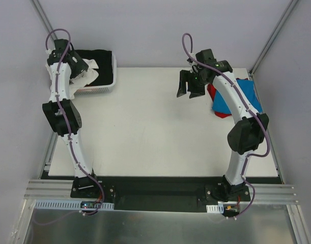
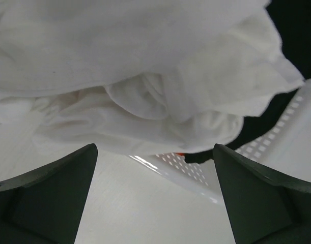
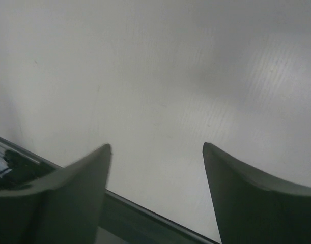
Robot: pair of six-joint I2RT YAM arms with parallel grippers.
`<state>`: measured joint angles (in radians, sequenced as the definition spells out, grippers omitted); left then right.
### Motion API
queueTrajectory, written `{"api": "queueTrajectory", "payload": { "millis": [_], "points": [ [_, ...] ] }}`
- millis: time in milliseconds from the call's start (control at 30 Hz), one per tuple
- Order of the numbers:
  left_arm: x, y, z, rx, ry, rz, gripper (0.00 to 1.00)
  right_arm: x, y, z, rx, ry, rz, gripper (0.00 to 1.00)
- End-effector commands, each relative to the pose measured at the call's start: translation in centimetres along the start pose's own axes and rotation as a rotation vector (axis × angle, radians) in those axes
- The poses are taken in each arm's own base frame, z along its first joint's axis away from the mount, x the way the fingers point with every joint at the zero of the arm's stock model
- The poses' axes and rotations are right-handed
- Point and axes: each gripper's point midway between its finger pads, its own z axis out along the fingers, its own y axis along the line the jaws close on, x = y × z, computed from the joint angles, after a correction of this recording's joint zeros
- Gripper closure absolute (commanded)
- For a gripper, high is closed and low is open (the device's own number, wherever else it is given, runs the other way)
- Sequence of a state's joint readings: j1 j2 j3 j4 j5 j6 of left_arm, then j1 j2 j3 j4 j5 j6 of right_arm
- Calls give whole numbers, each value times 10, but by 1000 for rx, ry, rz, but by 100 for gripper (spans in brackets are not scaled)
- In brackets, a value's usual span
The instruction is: Fold and stack the t-shirts
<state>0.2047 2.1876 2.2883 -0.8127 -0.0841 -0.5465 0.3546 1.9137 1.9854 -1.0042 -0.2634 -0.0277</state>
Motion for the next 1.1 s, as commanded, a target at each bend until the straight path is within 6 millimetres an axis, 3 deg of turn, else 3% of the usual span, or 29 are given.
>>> {"api": "queueTrajectory", "payload": {
  "millis": [0, 100, 233, 267, 300, 333, 367, 400, 433, 533, 633, 833, 867, 933, 967, 1033, 1067],
  "points": [
    [-15, 31, 10, -72, -19, -44, 1, -4, 27, -8, -120, -26, -9, 33],
    [-14, 43, 25, -92, -5, -23, 1, 4, 26, -4, -139, 6, 5, 33],
    [-11, 44, 41, -73, 15, -8, 1, 9, 14, -3, -148, 22, 45, 36],
    [-10, 45, 45, -70, 18, -9, 5, 12, 10, -2, -144, 30, 57, 36],
    [-11, 44, 46, -64, 17, -9, 19, 11, 7, -2, -143, 27, 62, 38],
    [-10, 43, 48, -60, 19, -7, 42, 11, 4, -3, -140, 26, 70, 39],
    [-10, 43, 49, -54, 22, -10, 75, 12, 2, -2, -140, 27, 73, 39],
    [-9, 42, 49, -53, 23, -14, 92, 11, 3, -2, -142, 24, 72, 40],
    [-9, 43, 49, -54, 25, -18, 100, 12, 3, 1, -143, 32, 96, 40],
    [-10, 40, 44, -44, 22, -19, 100, 12, 8, 3, -151, 39, 93, 42],
    [-20, 35, 25, -26, -13, -11, 100, 15, 15, 8, -153, 48, 77, 44],
    [-45, 16, -46, 40, -125, 33, 100, 27, 35, 18, -167, 87, 32, 48],
    [-51, 11, -70, 63, -160, 26, 100, 27, 38, 19, -170, 86, 22, 49],
    [-48, 7, -87, 76, -173, 37, 100, 27, 45, 21, -179, 89, 6, 50],
    [-50, 3, -109, 96, -200, 45, 100, 25, 49, 20, -188, 84, 0, 51],
    [-32, -4, -118, 107, -181, 76, 100, 26, 56, 22, -201, 90, -13, 51],
    [-28, -9, -136, 130, -196, 92, 100, 26, 59, 22, -204, 89, -19, 52]
  ]
}}
